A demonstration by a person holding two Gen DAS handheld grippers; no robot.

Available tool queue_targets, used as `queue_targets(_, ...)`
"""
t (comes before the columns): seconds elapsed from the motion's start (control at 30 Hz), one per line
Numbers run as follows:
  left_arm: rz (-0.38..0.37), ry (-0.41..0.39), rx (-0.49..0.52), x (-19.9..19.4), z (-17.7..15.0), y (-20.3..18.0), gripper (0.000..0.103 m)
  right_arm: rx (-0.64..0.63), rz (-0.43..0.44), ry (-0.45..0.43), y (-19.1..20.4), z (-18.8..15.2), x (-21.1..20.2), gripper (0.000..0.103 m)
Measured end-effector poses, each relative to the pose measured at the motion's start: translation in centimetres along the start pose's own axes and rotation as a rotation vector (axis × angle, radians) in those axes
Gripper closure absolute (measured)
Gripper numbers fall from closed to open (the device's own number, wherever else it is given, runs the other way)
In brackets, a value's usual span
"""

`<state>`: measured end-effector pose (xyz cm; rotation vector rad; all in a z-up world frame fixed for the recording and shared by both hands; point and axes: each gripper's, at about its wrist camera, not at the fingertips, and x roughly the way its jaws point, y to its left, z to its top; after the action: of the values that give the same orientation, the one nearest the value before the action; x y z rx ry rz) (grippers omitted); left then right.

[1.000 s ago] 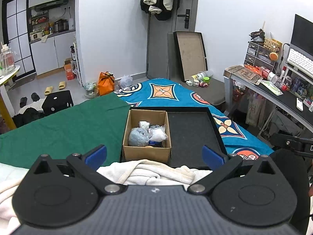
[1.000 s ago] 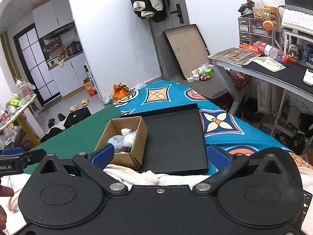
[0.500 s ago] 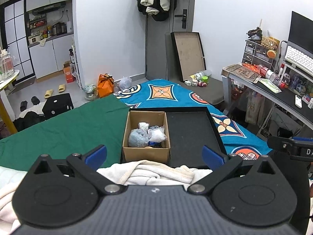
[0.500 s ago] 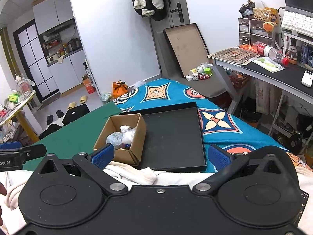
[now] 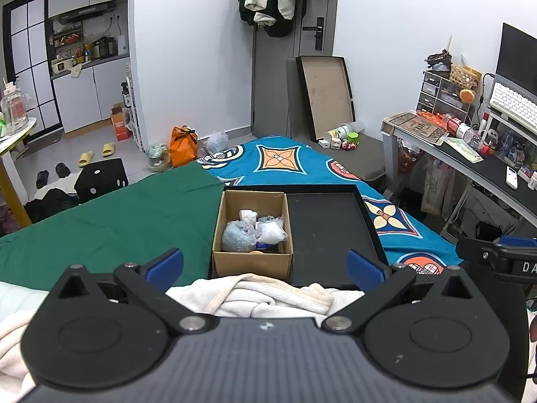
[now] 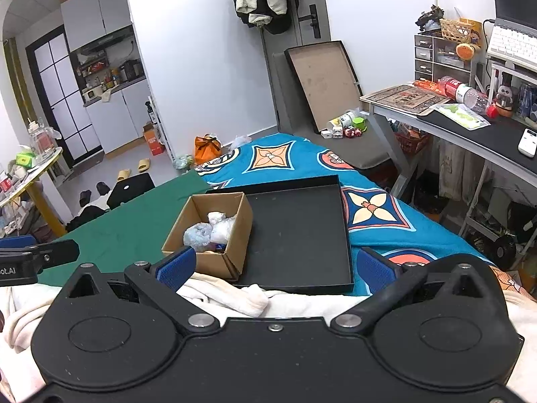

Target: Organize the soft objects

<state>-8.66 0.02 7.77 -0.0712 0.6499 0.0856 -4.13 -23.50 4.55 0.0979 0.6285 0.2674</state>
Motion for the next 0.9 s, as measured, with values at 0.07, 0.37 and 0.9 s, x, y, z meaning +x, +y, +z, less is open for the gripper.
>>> queue_targets(0.07, 0.004, 0.000, 0.002, -0.11, -0.02, -0.07, 0.000, 0.001, -0.004, -0.008, 0.00, 0.07, -0.18, 0.000)
queue_targets(0.37, 0.013, -0.003, -0.002, -0.29, 0.32, -0.42, 0.000, 0.012, -0.014, 0.002, -0.03, 0.03, 0.00, 0.000)
queue_targets(0.9, 0.016, 0.011, 0.021, -0.16, 0.06, -0.79, 0.000, 0.009, -0.015, 0.018, -0.03, -0.15, 0.10, 0.000)
